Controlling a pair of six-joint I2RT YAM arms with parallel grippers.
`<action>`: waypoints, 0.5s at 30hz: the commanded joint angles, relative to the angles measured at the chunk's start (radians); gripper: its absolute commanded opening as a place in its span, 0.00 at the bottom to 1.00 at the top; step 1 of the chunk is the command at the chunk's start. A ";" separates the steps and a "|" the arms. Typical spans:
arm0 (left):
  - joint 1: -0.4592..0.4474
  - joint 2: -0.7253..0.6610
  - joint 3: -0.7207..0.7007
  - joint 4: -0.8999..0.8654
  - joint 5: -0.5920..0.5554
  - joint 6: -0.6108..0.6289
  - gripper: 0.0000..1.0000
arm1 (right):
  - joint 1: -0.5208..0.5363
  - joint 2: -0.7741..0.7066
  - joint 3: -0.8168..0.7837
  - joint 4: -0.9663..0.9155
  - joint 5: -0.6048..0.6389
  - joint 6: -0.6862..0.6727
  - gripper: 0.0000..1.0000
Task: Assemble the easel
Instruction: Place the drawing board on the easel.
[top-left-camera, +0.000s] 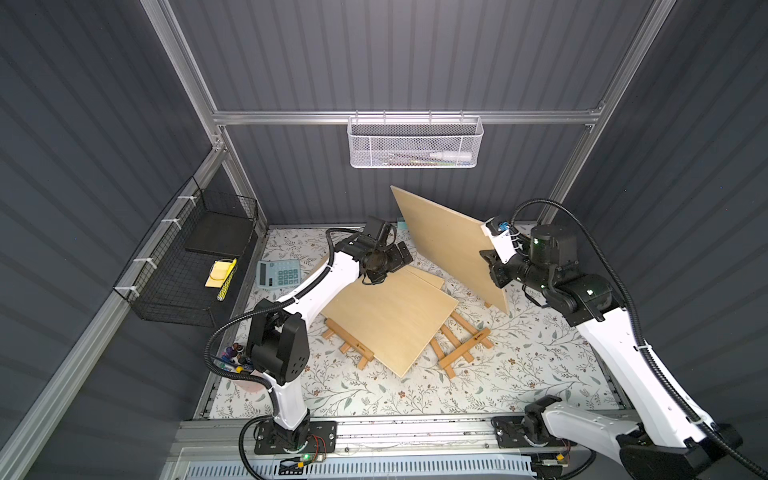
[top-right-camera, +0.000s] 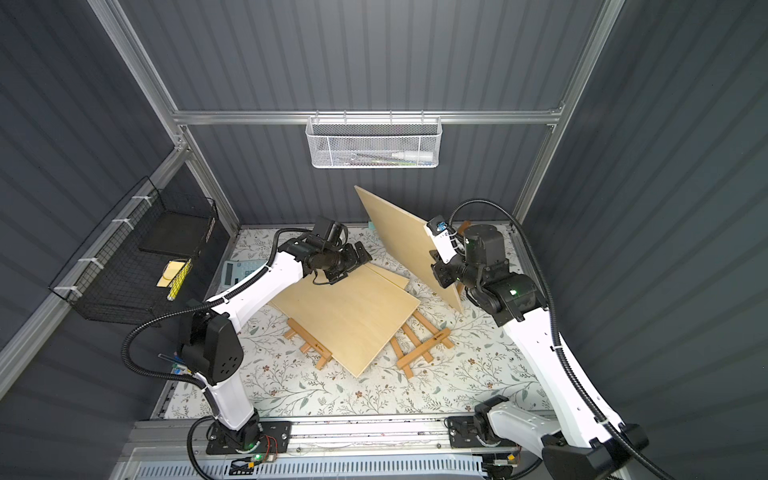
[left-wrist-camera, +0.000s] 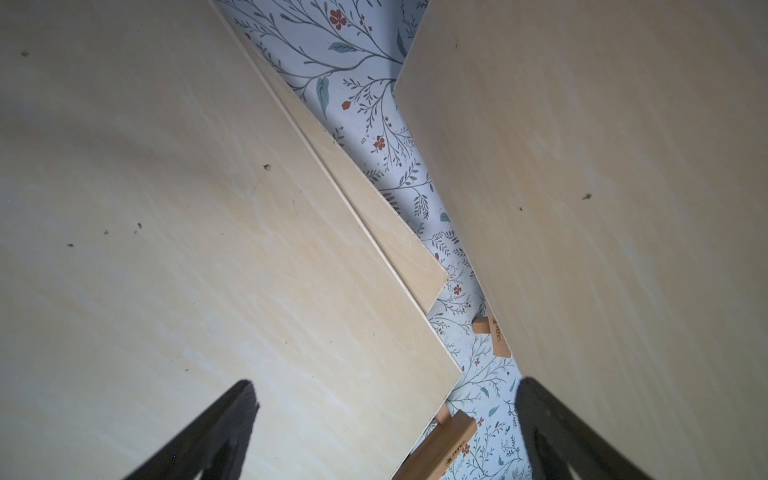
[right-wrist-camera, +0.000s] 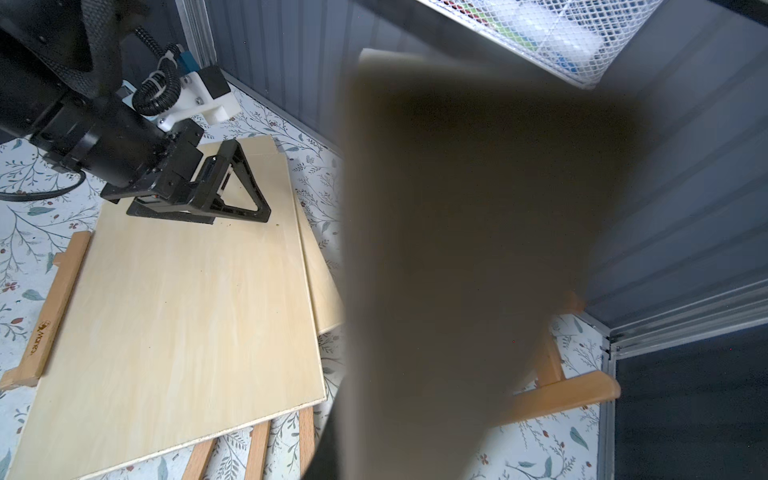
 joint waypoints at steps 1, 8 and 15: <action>-0.005 0.030 -0.009 0.029 0.016 0.019 0.99 | -0.021 -0.037 0.036 0.010 0.025 -0.028 0.00; -0.020 0.110 0.036 0.098 0.037 0.018 0.99 | -0.025 -0.063 0.050 0.007 0.041 -0.067 0.00; -0.041 0.275 0.203 0.102 0.040 0.027 0.99 | -0.027 -0.073 0.065 0.020 -0.045 -0.060 0.00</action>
